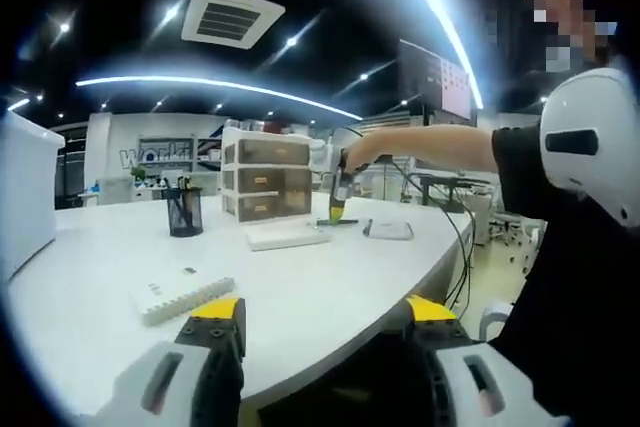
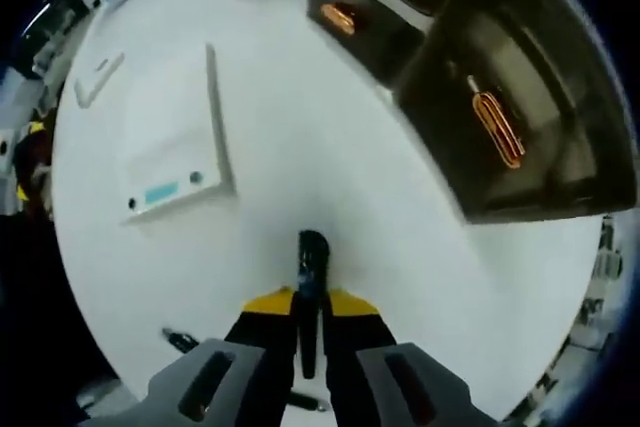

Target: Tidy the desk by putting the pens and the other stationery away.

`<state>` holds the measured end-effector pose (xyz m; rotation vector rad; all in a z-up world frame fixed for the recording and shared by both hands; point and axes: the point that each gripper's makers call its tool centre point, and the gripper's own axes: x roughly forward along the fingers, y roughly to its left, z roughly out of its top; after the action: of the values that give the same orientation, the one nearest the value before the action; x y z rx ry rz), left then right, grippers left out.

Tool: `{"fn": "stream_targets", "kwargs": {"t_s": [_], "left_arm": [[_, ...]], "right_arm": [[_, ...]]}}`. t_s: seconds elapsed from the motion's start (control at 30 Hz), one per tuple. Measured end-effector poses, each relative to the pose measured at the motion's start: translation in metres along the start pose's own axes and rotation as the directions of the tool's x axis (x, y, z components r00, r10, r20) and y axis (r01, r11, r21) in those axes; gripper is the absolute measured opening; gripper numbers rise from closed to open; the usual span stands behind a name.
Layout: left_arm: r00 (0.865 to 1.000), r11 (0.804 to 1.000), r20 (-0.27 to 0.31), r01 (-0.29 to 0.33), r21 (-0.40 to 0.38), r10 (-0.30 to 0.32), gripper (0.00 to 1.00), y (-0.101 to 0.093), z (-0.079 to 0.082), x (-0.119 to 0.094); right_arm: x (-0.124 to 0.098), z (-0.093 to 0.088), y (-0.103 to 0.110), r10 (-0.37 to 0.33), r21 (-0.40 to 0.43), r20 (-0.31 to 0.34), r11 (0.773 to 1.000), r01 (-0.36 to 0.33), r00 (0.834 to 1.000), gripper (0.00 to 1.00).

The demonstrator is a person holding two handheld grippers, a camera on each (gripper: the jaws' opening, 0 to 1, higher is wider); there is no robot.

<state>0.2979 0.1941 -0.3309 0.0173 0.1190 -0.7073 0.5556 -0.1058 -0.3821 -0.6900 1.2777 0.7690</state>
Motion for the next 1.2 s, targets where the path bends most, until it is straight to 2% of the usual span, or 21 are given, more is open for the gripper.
{"fn": "stream_targets", "kwargs": {"t_s": [0.13,0.23,0.33,0.47,0.6,0.67,0.7,0.83,0.87,0.97,1.0,1.03,1.07,1.13,1.2], "left_arm": [[1.000,1.000,0.007,-0.002,0.003,0.002,0.62,-0.001,0.004,0.000],[1.000,1.000,0.018,0.002,-0.001,-0.002,0.62,-0.003,0.009,0.001],[1.000,1.000,0.027,0.008,-0.002,-0.008,0.62,-0.005,0.014,0.003],[0.999,1.000,0.035,0.020,0.000,-0.020,0.62,-0.008,0.020,0.007],[0.999,1.000,0.044,0.028,0.004,-0.028,0.62,-0.010,0.028,0.010],[0.998,0.999,0.050,0.033,0.003,-0.033,0.62,-0.011,0.032,0.012],[0.998,0.999,0.055,0.036,0.002,-0.036,0.62,-0.011,0.034,0.013],[0.997,0.999,0.064,0.050,0.006,-0.050,0.62,-0.014,0.042,0.020],[0.996,0.999,0.065,0.053,0.004,-0.053,0.62,-0.015,0.043,0.022],[0.995,0.998,0.070,0.065,0.004,-0.065,0.62,-0.018,0.049,0.026],[0.995,0.998,0.071,0.070,0.005,-0.070,0.62,-0.019,0.051,0.027],[0.995,0.997,0.072,0.072,0.005,-0.072,0.62,-0.019,0.052,0.028],[0.995,0.997,0.073,0.075,0.004,-0.075,0.62,-0.020,0.053,0.029],[0.994,0.997,0.077,0.081,-0.003,-0.081,0.62,-0.020,0.056,0.032],[0.993,0.997,0.080,0.083,-0.005,-0.082,0.62,-0.020,0.059,0.034]], "right_arm": [[-0.014,0.008,0.001,-0.017,0.003,0.072,1.000,0.016,0.997,0.08],[-0.027,0.015,0.005,-0.014,0.008,0.153,1.000,0.013,0.988,0.08],[-0.042,0.021,0.012,-0.012,0.014,0.243,1.000,0.009,0.970,0.08],[-0.057,0.023,0.019,-0.007,0.004,0.320,1.000,0.006,0.947,0.08],[-0.071,0.025,0.026,-0.012,-0.006,0.404,1.000,0.015,0.915,0.08],[-0.082,0.030,0.033,0.006,0.003,0.478,1.000,-0.008,0.878,0.08],[-0.085,0.030,0.034,0.009,0.006,0.495,1.000,-0.014,0.869,0.08],[-0.105,0.034,0.042,0.018,0.003,0.599,1.000,-0.025,0.801,0.08],[-0.108,0.034,0.044,0.023,0.001,0.615,1.000,-0.029,0.788,0.08],[-0.123,0.039,0.057,0.040,-0.019,0.695,0.999,-0.038,0.718,0.08],[-0.129,0.040,0.060,0.035,-0.022,0.728,0.999,-0.028,0.685,0.08],[-0.133,0.040,0.063,0.036,-0.024,0.746,0.999,-0.028,0.665,0.08],[-0.135,0.040,0.065,0.037,-0.025,0.751,0.999,-0.027,0.659,0.08],[-0.146,0.042,0.073,0.040,-0.037,0.803,0.999,-0.018,0.595,0.08],[-0.154,0.042,0.079,0.041,-0.035,0.838,0.999,-0.023,0.543,0.08]]}}
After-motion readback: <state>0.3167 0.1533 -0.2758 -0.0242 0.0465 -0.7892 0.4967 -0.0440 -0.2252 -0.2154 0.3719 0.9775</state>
